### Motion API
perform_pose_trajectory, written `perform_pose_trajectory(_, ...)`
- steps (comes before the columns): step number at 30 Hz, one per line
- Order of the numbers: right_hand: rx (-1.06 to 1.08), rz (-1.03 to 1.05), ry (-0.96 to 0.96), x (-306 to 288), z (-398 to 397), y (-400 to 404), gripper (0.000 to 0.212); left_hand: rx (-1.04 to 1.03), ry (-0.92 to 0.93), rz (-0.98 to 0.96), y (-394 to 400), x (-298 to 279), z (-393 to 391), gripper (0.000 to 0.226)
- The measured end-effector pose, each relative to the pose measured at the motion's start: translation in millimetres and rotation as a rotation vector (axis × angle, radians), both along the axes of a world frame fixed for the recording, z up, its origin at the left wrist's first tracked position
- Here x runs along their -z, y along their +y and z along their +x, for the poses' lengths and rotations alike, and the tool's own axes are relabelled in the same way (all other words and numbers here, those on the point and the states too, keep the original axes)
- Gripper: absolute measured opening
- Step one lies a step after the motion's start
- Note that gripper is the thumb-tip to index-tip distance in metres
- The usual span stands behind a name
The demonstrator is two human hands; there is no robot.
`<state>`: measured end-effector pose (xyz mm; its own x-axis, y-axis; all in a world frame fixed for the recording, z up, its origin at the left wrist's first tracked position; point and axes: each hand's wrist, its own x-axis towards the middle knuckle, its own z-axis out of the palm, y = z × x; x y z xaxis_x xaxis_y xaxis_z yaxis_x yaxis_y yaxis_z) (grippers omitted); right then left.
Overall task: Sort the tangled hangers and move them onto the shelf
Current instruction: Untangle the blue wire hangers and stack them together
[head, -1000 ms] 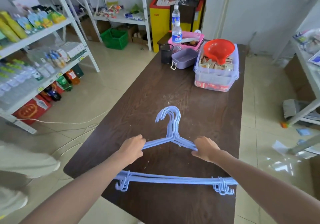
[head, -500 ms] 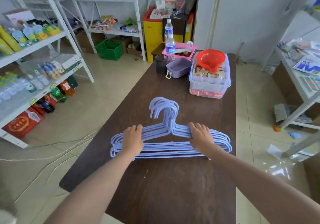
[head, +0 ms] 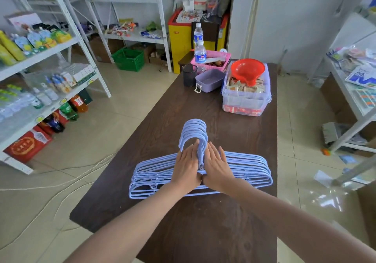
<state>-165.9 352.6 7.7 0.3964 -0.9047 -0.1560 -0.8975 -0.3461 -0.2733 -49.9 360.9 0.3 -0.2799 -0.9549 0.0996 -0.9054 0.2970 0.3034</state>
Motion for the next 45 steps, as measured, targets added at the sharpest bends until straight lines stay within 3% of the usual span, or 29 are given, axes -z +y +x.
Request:
perform_pose_trajectory(4, -0.066, -0.038, -0.013, -11.9, 2.2, -5.2, 0.089, 0.045, -0.011, -0.110, -2.8, -3.9, 2.5, 0.080)
perform_pose_trajectory(13, -0.020, 0.002, 0.010, 0.9, -13.1, -3.8, 0.097, -0.051, -0.116, 0.116, 1.0, -0.9, 10.6, 0.095)
perform_pose_trajectory(18, 0.038, 0.008, 0.003, 10.3, -39.7, 1.2, 0.096, -0.119, -0.143, 0.128, 6.8, 6.1, 30.9, 0.095)
perform_pose_trajectory(25, -0.002, -0.145, 0.017, 15.8, -48.4, 13.5, 0.085, -0.137, -0.159, 0.042, 18.9, 10.5, 33.2, 0.076)
perform_pose_trajectory(29, -0.002, -0.307, 0.039, 19.5, -50.5, 16.8, 0.054, -0.177, -0.198, 0.055, 19.2, 7.0, 28.4, 0.058)
perform_pose_trajectory(32, 0.004, -0.316, 0.020, 19.5, -51.2, 18.4, 0.063, -0.182, -0.193, 0.067, 19.9, 4.5, 27.6, 0.054)
perform_pose_trajectory(40, -0.022, -0.329, 0.042, 23.0, -63.4, 7.5, 0.077, -0.078, -0.073, 0.022, 27.3, 13.0, 51.6, 0.090)
perform_pose_trajectory(45, -0.012, -0.228, -0.015, 24.5, -72.3, 2.2, 0.098, -0.176, -0.035, 0.105, 28.6, 13.7, 70.8, 0.115)
